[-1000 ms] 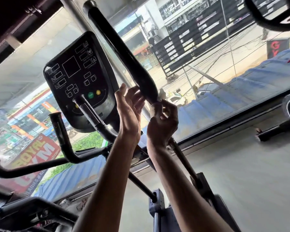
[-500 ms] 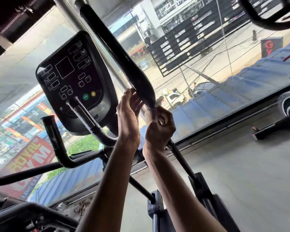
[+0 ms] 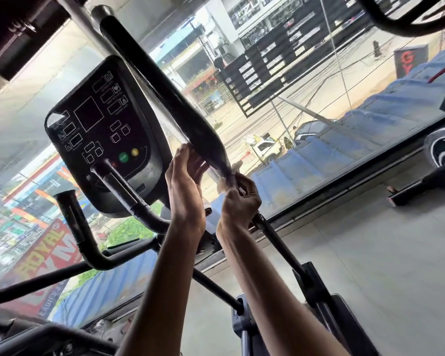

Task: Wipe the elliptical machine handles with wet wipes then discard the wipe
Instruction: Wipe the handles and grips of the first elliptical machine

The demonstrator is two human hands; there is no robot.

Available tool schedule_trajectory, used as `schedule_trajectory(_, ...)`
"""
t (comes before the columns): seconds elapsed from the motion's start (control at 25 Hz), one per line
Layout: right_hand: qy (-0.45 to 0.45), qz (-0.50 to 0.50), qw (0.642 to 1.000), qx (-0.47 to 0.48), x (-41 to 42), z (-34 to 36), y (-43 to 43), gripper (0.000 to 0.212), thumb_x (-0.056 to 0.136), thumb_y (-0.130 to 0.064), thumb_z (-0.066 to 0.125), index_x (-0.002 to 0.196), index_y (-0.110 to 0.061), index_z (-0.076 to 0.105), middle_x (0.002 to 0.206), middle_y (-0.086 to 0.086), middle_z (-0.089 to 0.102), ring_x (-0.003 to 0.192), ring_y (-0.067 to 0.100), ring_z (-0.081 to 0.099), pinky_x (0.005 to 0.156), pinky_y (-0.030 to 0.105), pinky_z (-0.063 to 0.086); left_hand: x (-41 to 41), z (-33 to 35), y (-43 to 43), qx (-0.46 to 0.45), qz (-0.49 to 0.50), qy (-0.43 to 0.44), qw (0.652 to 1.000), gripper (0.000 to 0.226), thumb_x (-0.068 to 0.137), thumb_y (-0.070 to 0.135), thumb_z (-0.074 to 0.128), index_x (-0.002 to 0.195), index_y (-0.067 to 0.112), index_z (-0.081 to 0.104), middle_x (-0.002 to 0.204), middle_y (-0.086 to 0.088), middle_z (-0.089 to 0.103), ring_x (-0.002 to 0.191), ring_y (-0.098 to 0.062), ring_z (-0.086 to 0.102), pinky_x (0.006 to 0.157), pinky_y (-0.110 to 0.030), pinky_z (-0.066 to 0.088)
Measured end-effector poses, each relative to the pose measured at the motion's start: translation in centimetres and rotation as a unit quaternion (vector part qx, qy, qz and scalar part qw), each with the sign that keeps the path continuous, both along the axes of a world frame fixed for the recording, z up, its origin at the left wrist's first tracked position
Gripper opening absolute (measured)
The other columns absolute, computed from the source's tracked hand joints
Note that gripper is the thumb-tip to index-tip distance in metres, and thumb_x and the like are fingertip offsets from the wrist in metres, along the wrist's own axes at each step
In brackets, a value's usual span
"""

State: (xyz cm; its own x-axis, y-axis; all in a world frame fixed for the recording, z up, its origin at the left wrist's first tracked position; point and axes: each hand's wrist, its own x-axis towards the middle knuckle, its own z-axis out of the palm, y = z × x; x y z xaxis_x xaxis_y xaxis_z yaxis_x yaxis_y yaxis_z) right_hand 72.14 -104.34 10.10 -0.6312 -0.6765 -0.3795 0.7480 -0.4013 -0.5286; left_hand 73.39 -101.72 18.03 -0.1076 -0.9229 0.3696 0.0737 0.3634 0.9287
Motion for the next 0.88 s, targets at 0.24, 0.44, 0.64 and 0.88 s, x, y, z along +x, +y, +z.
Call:
schedule_trajectory(0.24, 0.006, 0.006, 1.0, 0.004, 0.7, -0.7, -0.7, 0.011, 0.094, -0.018, 0.073, 0.105, -0.019, 0.07, 0.11, -0.001, 0.075, 0.107, 0.013, 0.071, 0.103, 0.043, 0.056, 0.0, -0.2, -0.1, -0.007, 0.005, 0.009, 1.0, 0.026, 0.109, 0.023, 0.042, 0.108, 0.019, 0.068, 0.101, 0.003, 0.075, 0.103, -0.013, 0.068, 0.103, -0.035, 0.051)
schedule_trajectory(0.44, 0.047, -0.065, 0.994, -0.074, 1.4, 1.6, 1.9, 0.006, 0.095, -0.016, 0.074, 0.099, -0.016, 0.069, 0.101, 0.001, 0.076, 0.099, 0.012, 0.073, 0.09, 0.033, 0.06, 0.6, 0.2, -0.5, 0.002, -0.006, -0.037, 0.999, 0.028, 0.104, 0.032, 0.047, 0.112, 0.017, 0.069, 0.101, 0.002, 0.075, 0.104, -0.017, 0.067, 0.097, -0.036, 0.049)
schedule_trajectory(0.64, 0.125, -0.109, 0.984, -0.066, 1.5, 1.1, 1.5, 0.008, 0.095, -0.007, 0.072, 0.097, -0.011, 0.065, 0.104, 0.008, 0.072, 0.097, 0.009, 0.071, 0.086, 0.023, 0.06, 1.4, 1.7, -0.4, 0.033, -0.044, -0.065, 0.996, 0.031, 0.11, 0.03, 0.039, 0.107, 0.021, 0.068, 0.093, 0.008, 0.078, 0.097, -0.01, 0.071, 0.095, -0.034, 0.051)
schedule_trajectory(0.88, 0.143, -0.141, 0.976, -0.09, 1.1, 1.5, 2.0, 0.007, 0.095, -0.007, 0.071, 0.099, -0.01, 0.066, 0.104, 0.009, 0.07, 0.097, 0.009, 0.07, 0.082, 0.014, 0.056, 1.2, 0.8, -0.4, 0.025, -0.034, -0.053, 0.998, 0.027, 0.109, 0.029, 0.043, 0.115, 0.017, 0.067, 0.098, 0.007, 0.077, 0.102, -0.013, 0.069, 0.093, -0.032, 0.05)
